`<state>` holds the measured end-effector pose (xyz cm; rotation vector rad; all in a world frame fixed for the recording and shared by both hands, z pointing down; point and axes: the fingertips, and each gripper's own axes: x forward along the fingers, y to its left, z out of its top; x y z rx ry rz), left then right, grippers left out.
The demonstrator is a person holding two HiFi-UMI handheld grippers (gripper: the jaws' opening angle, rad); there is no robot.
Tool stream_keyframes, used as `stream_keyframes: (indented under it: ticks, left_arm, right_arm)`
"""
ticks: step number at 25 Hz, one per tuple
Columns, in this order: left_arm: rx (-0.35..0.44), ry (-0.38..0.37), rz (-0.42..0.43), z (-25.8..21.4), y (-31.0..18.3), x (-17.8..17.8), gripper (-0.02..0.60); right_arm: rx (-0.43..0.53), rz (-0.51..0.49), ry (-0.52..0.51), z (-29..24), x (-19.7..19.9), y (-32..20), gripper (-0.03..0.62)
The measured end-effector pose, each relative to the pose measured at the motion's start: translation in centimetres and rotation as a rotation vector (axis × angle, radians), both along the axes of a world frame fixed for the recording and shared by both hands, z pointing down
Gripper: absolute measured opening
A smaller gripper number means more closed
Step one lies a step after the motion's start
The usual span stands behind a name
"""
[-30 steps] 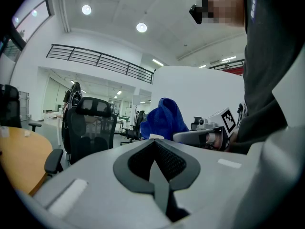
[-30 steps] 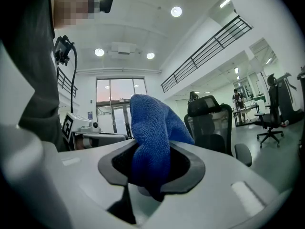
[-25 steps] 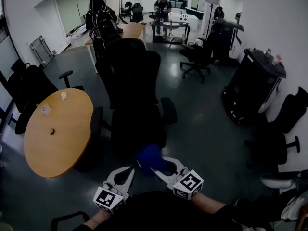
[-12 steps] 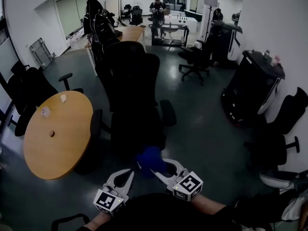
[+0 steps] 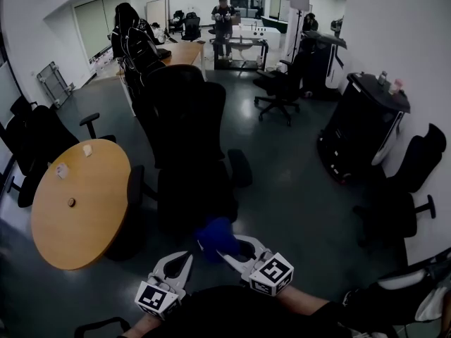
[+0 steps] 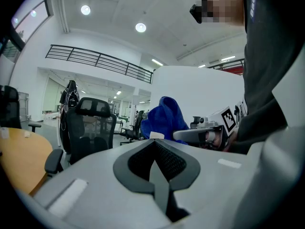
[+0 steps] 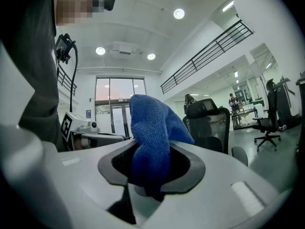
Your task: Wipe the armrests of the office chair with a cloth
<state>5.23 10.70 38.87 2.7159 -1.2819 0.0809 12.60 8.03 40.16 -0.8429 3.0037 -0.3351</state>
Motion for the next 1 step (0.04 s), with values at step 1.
stream_keyframes:
  ticks: [1]
  left_arm:
    - [0.001, 0.000, 0.000, 0.02, 0.03, 0.02, 0.020]
  right_arm:
    - [-0.001, -0.001, 0.000, 0.00, 0.03, 0.03, 0.144]
